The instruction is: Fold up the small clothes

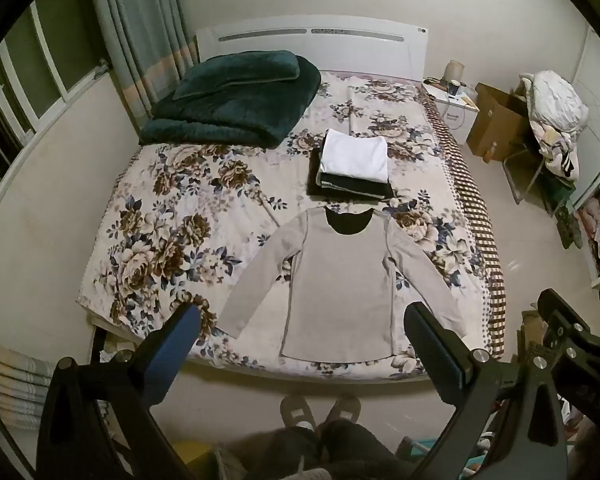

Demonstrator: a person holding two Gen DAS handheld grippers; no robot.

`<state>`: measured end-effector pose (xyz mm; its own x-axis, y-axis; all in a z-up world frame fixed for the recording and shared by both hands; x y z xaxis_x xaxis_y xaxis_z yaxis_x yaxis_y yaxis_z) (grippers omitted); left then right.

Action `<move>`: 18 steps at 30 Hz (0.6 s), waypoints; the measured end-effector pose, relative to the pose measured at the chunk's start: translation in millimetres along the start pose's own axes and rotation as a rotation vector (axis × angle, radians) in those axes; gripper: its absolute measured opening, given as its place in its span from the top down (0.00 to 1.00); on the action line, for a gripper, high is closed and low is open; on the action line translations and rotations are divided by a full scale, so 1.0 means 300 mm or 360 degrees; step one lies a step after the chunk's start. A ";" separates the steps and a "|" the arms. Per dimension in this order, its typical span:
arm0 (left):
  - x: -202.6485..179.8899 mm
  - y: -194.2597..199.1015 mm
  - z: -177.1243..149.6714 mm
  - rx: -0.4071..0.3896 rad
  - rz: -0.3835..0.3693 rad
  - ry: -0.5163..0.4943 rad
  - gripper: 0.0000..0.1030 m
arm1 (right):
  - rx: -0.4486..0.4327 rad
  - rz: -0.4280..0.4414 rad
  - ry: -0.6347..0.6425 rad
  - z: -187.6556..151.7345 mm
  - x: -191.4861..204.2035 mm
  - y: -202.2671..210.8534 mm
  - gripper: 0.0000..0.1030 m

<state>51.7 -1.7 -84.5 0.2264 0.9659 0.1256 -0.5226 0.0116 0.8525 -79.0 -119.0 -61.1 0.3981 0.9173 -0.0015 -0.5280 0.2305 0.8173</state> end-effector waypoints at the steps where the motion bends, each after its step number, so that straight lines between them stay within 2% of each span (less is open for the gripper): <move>1: -0.002 0.003 0.001 -0.0004 -0.0001 0.0000 0.00 | -0.0001 -0.0001 0.0001 0.001 0.001 0.000 0.00; 18: -0.018 -0.008 -0.015 0.0014 -0.0034 0.0013 0.00 | 0.0002 0.0004 -0.0003 0.013 0.013 0.006 0.00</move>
<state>47.9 -5.7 -89.5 0.2308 0.9675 0.1033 -0.5106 0.0300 0.8593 -75.5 -116.2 -57.4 0.3985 0.9172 0.0015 -0.5280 0.2281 0.8181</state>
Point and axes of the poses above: each gripper's, at about its wrist camera, not at the fingertips, and y roughly against the way its jaws point, x to its left, z to its top, the point moved 10 cm from there along -y, roughly the way its jaws point, and after that the axes turned 10 degrees about -y, right-handed, at the moved point
